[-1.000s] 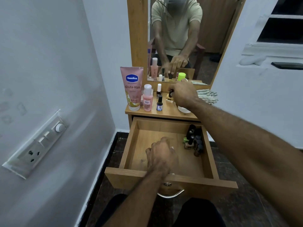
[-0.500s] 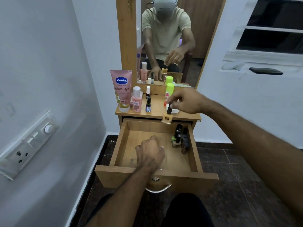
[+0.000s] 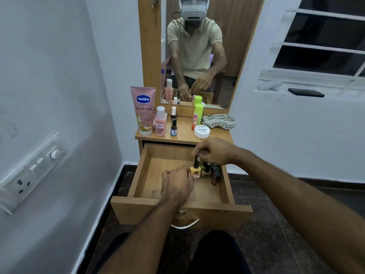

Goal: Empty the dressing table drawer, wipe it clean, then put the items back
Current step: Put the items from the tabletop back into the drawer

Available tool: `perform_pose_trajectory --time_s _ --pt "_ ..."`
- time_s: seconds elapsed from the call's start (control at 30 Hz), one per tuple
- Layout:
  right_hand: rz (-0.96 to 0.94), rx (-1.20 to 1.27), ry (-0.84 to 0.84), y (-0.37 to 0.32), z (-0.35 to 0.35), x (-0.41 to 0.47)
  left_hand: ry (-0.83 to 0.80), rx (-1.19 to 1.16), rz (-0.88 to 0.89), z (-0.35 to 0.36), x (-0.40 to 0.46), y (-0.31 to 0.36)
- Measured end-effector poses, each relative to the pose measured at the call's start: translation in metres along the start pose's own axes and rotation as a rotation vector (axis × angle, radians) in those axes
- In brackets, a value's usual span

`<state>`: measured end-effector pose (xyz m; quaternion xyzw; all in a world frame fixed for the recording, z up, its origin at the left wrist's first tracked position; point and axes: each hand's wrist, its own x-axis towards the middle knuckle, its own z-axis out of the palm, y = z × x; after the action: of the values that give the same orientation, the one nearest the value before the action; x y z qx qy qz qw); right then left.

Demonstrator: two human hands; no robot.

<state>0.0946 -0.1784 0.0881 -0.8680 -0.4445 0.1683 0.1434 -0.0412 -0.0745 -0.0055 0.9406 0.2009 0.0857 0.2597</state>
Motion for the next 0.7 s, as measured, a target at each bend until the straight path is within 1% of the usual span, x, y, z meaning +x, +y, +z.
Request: perform_pose_trajectory --time_s 0.1,0.27,0.47,0.7 --pt "-0.016 -0.085 -0.022 0.001 -0.002 -0.003 -0.017 -0.026 -0.001 0.0 0.0 0.0" --pt "0.096 -0.186 -0.004 0.012 0.005 -0.002 -0.034 0.006 -0.032 0.0 0.001 -0.003" --pt "0.194 -0.244 -0.014 0.027 0.028 0.003 -0.019 0.014 -0.054 0.001 0.001 -0.002" --pt "0.195 -0.355 0.02 0.034 0.044 0.007 -0.012 0.017 -0.051 0.003 0.002 -0.004"
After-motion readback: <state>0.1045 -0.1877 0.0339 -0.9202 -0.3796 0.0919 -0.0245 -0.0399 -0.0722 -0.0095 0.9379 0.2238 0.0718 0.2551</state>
